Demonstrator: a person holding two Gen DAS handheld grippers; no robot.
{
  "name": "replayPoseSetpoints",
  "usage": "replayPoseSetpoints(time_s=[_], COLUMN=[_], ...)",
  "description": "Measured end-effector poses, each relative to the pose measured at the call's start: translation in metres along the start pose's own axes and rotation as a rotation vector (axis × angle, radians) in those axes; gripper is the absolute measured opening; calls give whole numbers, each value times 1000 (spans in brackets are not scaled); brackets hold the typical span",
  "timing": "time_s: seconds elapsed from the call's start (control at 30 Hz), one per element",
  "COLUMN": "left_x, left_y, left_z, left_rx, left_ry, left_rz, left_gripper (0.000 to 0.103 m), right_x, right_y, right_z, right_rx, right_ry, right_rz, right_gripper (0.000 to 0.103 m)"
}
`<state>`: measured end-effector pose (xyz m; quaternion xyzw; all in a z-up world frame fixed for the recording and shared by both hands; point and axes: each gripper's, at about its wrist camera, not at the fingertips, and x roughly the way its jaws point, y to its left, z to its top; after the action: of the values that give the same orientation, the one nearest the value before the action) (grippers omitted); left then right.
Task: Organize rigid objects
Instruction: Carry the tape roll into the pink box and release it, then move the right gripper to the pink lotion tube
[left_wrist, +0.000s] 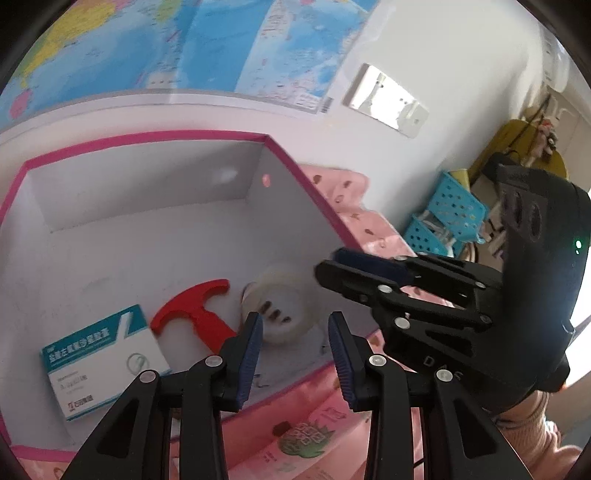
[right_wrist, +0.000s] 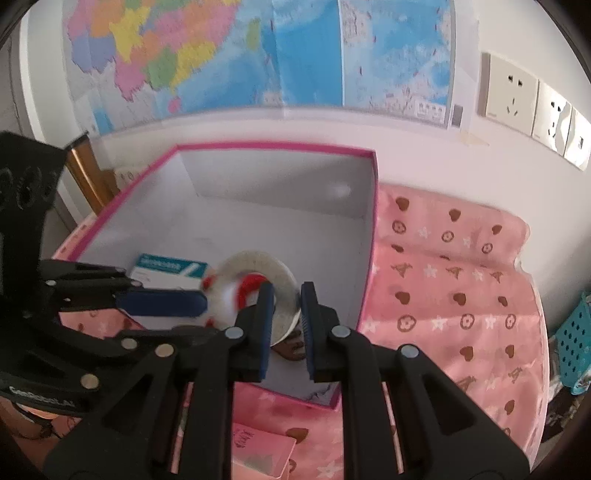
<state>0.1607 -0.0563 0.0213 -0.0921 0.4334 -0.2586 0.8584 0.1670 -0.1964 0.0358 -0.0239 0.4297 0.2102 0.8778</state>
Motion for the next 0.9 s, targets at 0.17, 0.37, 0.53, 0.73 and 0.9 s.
replayPoseSetpoints(time_s=[0.17,0.37,0.53,0.73,0.9], left_x=[-12,-55,-79,-77,-64], left_y=[9,8,6,9,13], left_z=[-3,-22,-45,-73,-93], left_rx=[-11,54,89,73,39], left_ry=[-31,-138,-164,-118,-61], left_rz=[38,90,117,101,84], left_gripper=[37,46,48,48,48], right_x=[-16,-48,-62,-55,-46], right_y=[-2,-2,9,11,-9], right_z=[-3,-19,-41,-69,-90], right_rx=[12,28,11,36,138], right_ry=[-58,-127,-126,-58,-2], right_rz=[-36,27,139,175,181], right_gripper=[38,38,39,39,50])
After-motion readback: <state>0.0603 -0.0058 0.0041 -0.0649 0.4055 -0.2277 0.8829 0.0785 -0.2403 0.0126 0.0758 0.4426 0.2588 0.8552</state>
